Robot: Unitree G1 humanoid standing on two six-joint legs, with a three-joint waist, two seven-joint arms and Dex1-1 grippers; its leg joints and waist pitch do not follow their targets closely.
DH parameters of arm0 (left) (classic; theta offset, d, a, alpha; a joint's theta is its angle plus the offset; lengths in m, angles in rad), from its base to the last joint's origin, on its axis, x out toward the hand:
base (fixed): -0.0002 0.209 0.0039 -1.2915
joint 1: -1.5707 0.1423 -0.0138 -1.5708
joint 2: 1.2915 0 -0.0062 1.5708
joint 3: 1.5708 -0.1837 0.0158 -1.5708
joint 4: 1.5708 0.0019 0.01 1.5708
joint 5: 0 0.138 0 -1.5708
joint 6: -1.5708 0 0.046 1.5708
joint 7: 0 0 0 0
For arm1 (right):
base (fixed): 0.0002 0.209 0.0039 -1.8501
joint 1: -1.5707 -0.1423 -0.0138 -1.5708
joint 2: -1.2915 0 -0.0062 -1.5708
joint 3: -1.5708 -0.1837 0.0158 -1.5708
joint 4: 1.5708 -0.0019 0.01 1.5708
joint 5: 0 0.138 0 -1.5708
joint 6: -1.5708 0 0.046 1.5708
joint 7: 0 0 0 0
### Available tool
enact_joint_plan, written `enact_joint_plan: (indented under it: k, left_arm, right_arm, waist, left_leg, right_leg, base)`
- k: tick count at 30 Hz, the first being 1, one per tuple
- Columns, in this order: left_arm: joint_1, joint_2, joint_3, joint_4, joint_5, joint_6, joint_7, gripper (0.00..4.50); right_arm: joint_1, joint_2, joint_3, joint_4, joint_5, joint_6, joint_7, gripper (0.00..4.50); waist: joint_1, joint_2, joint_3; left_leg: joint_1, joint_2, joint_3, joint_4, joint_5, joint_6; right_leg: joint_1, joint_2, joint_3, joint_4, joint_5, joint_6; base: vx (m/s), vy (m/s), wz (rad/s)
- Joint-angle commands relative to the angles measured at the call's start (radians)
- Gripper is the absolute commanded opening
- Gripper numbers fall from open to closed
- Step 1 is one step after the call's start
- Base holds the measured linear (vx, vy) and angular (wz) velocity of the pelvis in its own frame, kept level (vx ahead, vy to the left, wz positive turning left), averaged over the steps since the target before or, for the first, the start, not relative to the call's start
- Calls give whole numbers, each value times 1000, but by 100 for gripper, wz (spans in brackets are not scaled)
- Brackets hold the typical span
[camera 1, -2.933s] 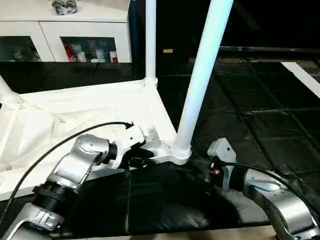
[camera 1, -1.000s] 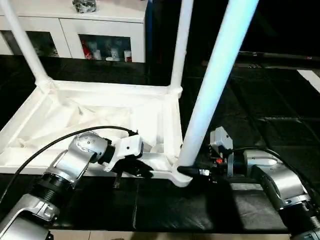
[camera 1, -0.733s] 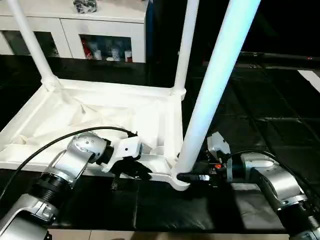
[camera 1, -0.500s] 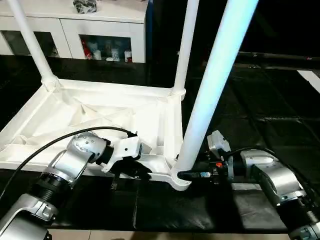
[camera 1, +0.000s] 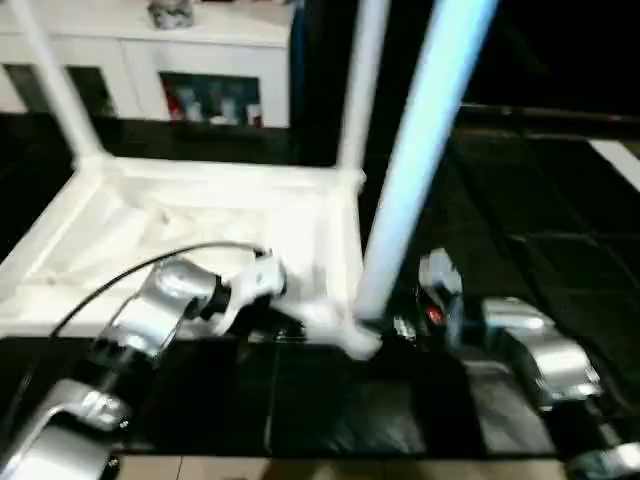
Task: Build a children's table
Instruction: Rotate leg to tighten
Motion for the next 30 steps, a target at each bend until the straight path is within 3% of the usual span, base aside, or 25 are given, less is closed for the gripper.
enact_joint_plan:
  k: [1,2,3,9,11,12,13,15,18,23,26,29,30]
  left_arm:
    - [-27,-91,30,-4,-36,55,125,0]
    - [-30,-104,35,-3,-32,63,146,0]
    - [-32,-115,39,-2,-30,69,163,0]
    - [-62,-220,79,29,0,92,349,0]
    - [-61,-220,78,28,0,92,350,0]
    - [-59,-214,73,15,12,95,350,0]
    - [-59,-214,73,15,12,95,350,0]
    - [-52,-190,60,19,27,66,323,0]
    - [-31,-143,41,2,34,31,258,0]
    - [-12,-78,14,-8,38,-25,157,0]
    - [8,-13,-16,-26,28,-92,27,0]
    - [18,30,-39,-39,22,-126,-54,0]
    - [24,60,-57,-44,16,-157,-122,0]
  right_arm:
    - [-21,88,43,26,-23,35,-123,201]
    - [-26,106,42,30,-33,40,-154,199]
    - [-32,121,42,33,-40,43,-178,199]
    - [-123,256,40,113,-140,103,-445,198]
    - [-124,256,42,112,-141,101,-443,198]
    - [-120,258,48,103,-144,78,-421,253]
    - [-120,258,48,103,-144,78,-421,266]
    - [-104,238,38,91,-140,66,-387,286]
    - [-83,200,35,62,-131,65,-332,313]
    - [-42,128,34,-8,-88,46,-196,354]
    - [-10,47,46,-59,-63,16,-53,374]
    - [1,-2,50,-91,-42,32,36,403]
    - [6,-45,56,-114,-24,54,112,418]
  waist:
    - [0,2,-53]
    - [-6,2,-53]
    - [-9,13,-55]
    - [-21,4,-57]
    - [-17,9,-58]
    - [-16,8,-59]
    - [-16,8,-59]
    - [-16,0,-55]
    - [-15,8,-53]
    - [-14,12,-55]
    - [-11,13,-56]
    - [-8,10,-55]
    - [-8,4,-53]
  left_leg:
    - [-9,1,11,-86,-203,-20]
    - [-8,-1,12,-85,-197,-19]
    - [-10,-3,9,-84,-196,-14]
    - [-11,-4,11,-84,-162,-6]
    - [-10,-3,13,-82,-152,5]
    - [-12,-3,14,-82,-137,13]
    - [-12,-3,14,-82,-137,13]
    - [-11,-3,16,-84,-152,26]
    - [-10,0,13,-87,-185,22]
    - [-10,3,13,-87,-168,29]
    - [-10,6,13,-86,-170,40]
    - [-10,6,14,-87,-171,51]
    - [-9,6,15,-88,-178,56]
  right_leg:
    - [48,-33,16,-74,-263,-200]
    - [45,-33,17,-76,-259,-201]
    - [50,-34,16,-75,-261,-202]
    - [49,-28,16,-76,-215,-205]
    - [50,-29,18,-75,-177,-210]
    - [52,-29,18,-72,-142,-215]
    - [52,-29,18,-72,-142,-215]
    - [51,-29,17,-77,-158,-217]
    - [50,-31,18,-81,-211,-202]
    - [50,-30,19,-74,-149,-220]
    - [51,-32,19,-71,-127,-233]
    - [52,-32,18,-70,-117,-242]
    - [51,-31,18,-72,-135,-243]
  base:
    - [0,0,0]
    - [0,0,0]
    - [0,0,0]
    - [0,0,0]
    - [0,0,0]
    - [0,0,0]
    - [0,0,0]
    - [0,0,0]
    - [0,0,0]
    - [0,0,0]
    - [0,0,0]
    - [0,0,0]
    - [0,0,0]
